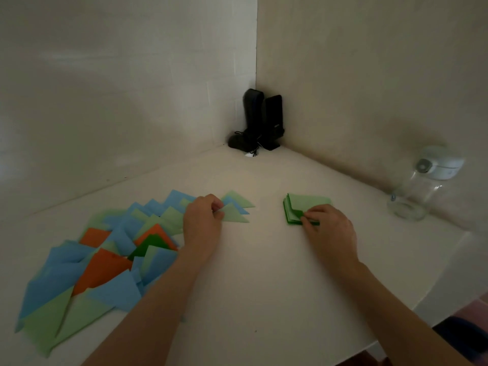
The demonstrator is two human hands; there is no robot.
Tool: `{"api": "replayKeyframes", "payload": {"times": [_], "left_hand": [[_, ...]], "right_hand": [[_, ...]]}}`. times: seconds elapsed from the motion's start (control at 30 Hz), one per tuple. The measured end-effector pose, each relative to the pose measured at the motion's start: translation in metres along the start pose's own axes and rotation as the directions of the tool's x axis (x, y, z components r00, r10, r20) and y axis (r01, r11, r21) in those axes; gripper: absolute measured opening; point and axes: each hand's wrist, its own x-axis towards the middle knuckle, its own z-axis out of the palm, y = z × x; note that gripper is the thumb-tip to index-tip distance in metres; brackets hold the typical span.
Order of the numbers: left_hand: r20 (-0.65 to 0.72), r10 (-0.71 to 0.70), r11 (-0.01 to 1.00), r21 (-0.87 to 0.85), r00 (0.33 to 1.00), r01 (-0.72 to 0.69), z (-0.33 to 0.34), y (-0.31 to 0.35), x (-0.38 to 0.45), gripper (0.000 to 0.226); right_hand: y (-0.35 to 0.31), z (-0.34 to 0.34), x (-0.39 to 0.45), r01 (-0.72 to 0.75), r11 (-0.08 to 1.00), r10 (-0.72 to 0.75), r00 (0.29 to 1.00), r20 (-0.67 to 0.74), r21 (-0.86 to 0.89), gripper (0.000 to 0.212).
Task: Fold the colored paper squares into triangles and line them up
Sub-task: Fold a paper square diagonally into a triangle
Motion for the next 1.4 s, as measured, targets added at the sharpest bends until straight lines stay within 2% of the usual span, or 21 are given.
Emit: {"api": "replayKeyframes", "payload": {"times": [0.13,0.27,0.37,0.47,0.57,0.73,0.9,1.13,1.27,1.4], "left_hand": [[-0.08,0.044,0.995,0.093,0.996,-0.037,0.0,0.004,-0.002,0.023],[-0.162,0.139,0.99,0.01,0.977,-0.139,-0.006,0.02,-0.016,0.023],[-0.085,0.197,0.977,-0.061,0.977,-0.203,-0.006,0.033,-0.039,0.021],[0.046,0.166,0.98,-0.119,0.985,-0.16,-0.004,0.036,-0.063,0.024],[0.089,0.169,0.978,-0.14,0.982,-0.156,-0.002,0.031,-0.079,0.022],[0.077,0.193,0.973,-0.141,0.978,-0.181,-0.002,0.029,-0.083,0.019],[0.076,0.204,0.969,-0.158,0.976,-0.19,-0.003,0.028,-0.084,0.015],[0.075,0.208,0.969,-0.151,0.975,-0.195,-0.002,0.026,-0.083,0.013],[0.075,0.207,0.966,-0.173,0.975,-0.192,-0.002,0.025,-0.082,0.014],[0.084,0.191,0.96,-0.225,0.978,-0.168,-0.003,0.028,-0.082,0.016]], "right_hand": [[-0.001,0.001,0.001,-0.019,1.0,0.019,0.999,-0.033,-0.006,0.017],[-0.007,-0.003,0.006,-0.064,0.998,0.063,0.998,-0.027,-0.01,0.016],[-0.012,-0.004,0.006,-0.101,0.995,0.1,0.994,-0.032,-0.021,0.015],[-0.012,-0.006,0.004,-0.154,0.988,0.154,0.988,-0.022,-0.023,0.016],[-0.013,-0.011,-0.003,-0.188,0.982,0.188,0.982,-0.009,0.006,0.017],[-0.016,-0.008,-0.006,-0.098,0.995,0.098,0.995,0.024,0.02,0.022],[-0.014,-0.004,-0.005,-0.031,0.999,0.031,0.999,0.007,-0.018,0.017],[-0.011,-0.013,-0.007,-0.082,0.995,0.08,0.996,0.034,0.051,0.018],[-0.008,-0.031,-0.01,-0.031,0.987,0.048,0.993,-0.107,0.156,0.017],[-0.028,-0.043,-0.026,0.137,0.971,-0.092,0.97,-0.224,0.193,0.013]]}}
